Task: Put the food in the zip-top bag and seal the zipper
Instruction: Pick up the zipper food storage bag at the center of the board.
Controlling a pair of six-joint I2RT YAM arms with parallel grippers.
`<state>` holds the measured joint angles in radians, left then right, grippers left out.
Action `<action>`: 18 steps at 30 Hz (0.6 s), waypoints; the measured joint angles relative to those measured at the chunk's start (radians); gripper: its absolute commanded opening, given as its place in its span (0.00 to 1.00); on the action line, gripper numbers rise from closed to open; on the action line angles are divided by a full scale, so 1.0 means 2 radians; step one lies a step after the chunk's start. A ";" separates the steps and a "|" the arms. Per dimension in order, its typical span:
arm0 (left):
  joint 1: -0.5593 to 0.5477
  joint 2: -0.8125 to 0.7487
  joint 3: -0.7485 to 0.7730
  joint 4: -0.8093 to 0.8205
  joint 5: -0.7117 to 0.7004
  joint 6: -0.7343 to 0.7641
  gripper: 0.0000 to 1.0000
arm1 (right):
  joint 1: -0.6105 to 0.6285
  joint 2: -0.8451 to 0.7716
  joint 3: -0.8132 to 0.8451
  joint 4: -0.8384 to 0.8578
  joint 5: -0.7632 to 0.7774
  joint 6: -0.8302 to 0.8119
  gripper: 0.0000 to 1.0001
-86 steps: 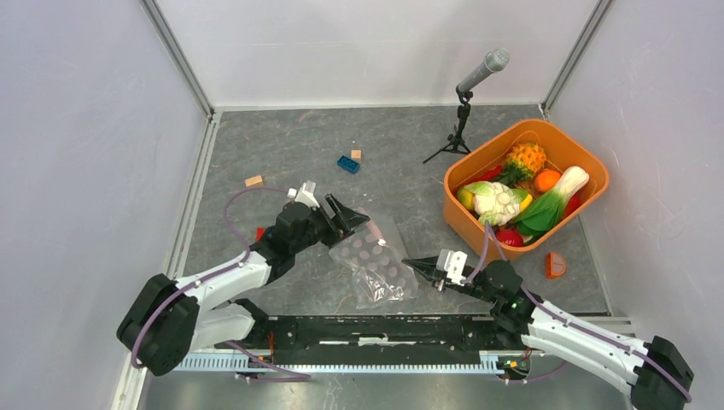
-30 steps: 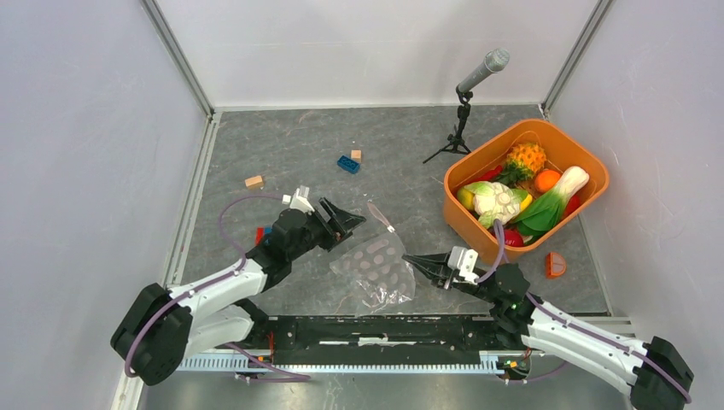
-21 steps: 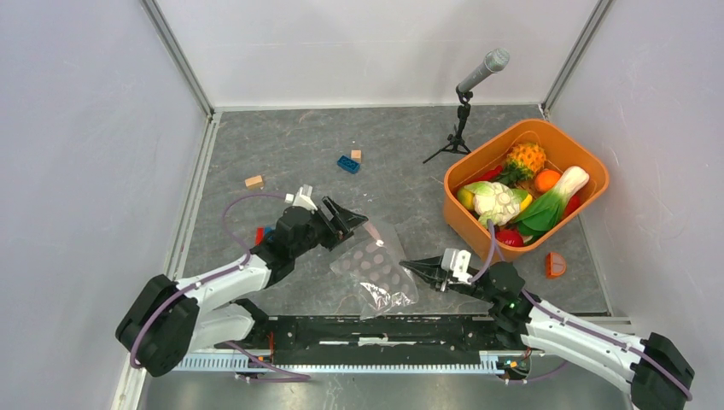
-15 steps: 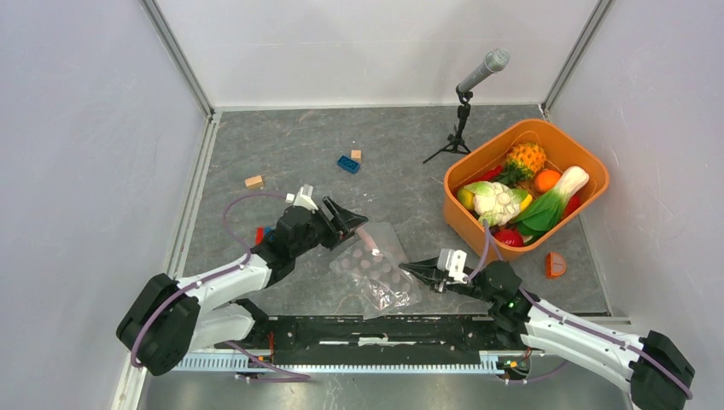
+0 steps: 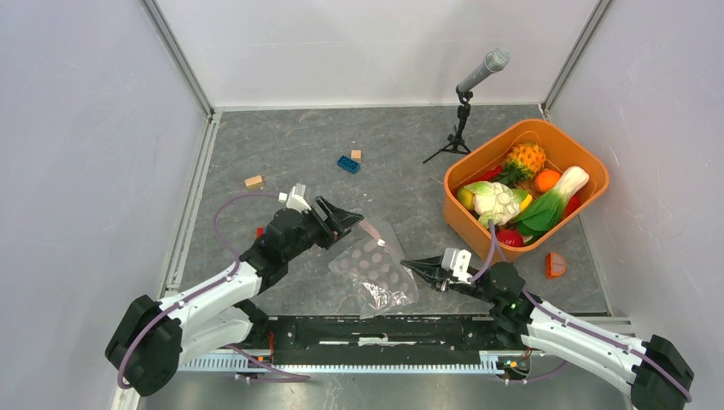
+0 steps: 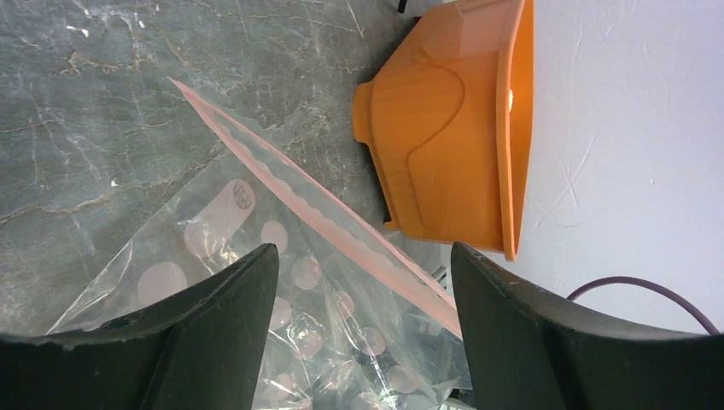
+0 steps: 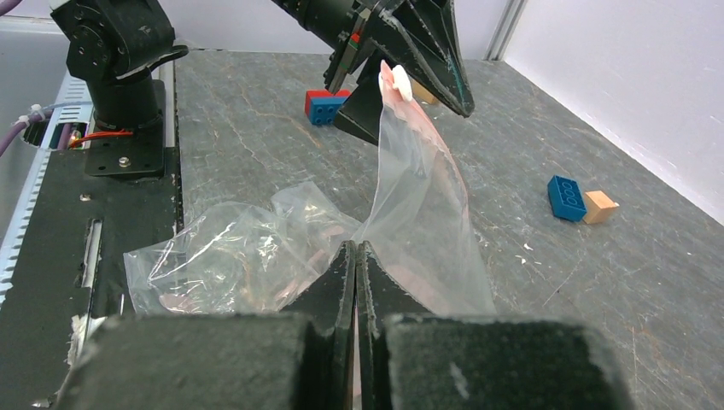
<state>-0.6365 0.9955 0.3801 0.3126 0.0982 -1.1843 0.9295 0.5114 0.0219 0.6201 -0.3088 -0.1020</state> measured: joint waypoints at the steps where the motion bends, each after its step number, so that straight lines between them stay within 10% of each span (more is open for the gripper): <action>1: 0.000 -0.001 -0.001 -0.002 0.000 0.000 0.79 | 0.000 0.000 0.000 0.000 0.000 0.000 0.00; 18: 0.000 0.011 -0.012 -0.019 0.002 0.000 0.74 | 0.000 0.000 0.000 0.008 0.011 0.001 0.00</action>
<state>-0.6365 1.0176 0.3557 0.2752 0.1024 -1.1839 0.9295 0.5114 0.0219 0.6361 -0.2859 -0.1009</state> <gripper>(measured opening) 0.743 0.004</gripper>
